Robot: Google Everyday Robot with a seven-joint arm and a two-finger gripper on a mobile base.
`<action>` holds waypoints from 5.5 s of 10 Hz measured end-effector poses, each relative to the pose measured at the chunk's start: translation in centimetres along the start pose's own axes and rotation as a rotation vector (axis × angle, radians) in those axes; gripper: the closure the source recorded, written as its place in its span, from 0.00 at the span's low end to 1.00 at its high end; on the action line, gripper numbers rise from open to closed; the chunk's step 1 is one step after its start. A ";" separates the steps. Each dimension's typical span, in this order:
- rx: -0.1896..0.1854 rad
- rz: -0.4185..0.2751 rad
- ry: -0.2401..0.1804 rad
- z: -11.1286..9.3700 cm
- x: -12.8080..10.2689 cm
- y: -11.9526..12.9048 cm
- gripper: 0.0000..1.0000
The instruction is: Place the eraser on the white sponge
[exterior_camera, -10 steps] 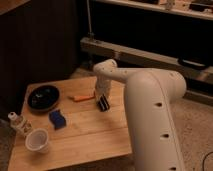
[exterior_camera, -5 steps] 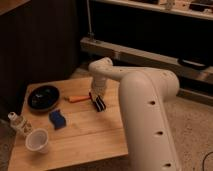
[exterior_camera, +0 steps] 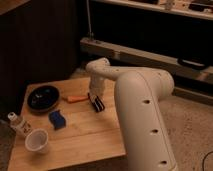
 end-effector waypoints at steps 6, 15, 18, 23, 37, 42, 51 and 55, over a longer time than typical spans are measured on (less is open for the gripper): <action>0.000 0.018 0.027 0.1 0.3 0.1 0.34; 0.003 0.054 0.053 1.1 1.4 0.1 0.20; 0.003 0.048 0.063 1.7 1.4 0.6 0.25; 0.003 0.037 0.073 2.3 1.2 1.1 0.74; 0.033 -0.057 -0.071 -14.0 3.0 8.4 1.00; -0.088 -0.311 -0.104 -12.4 2.9 21.7 1.00; -0.131 -0.457 -0.027 -5.1 3.6 25.9 1.00; -0.156 -0.401 -0.005 -3.6 3.1 23.1 1.00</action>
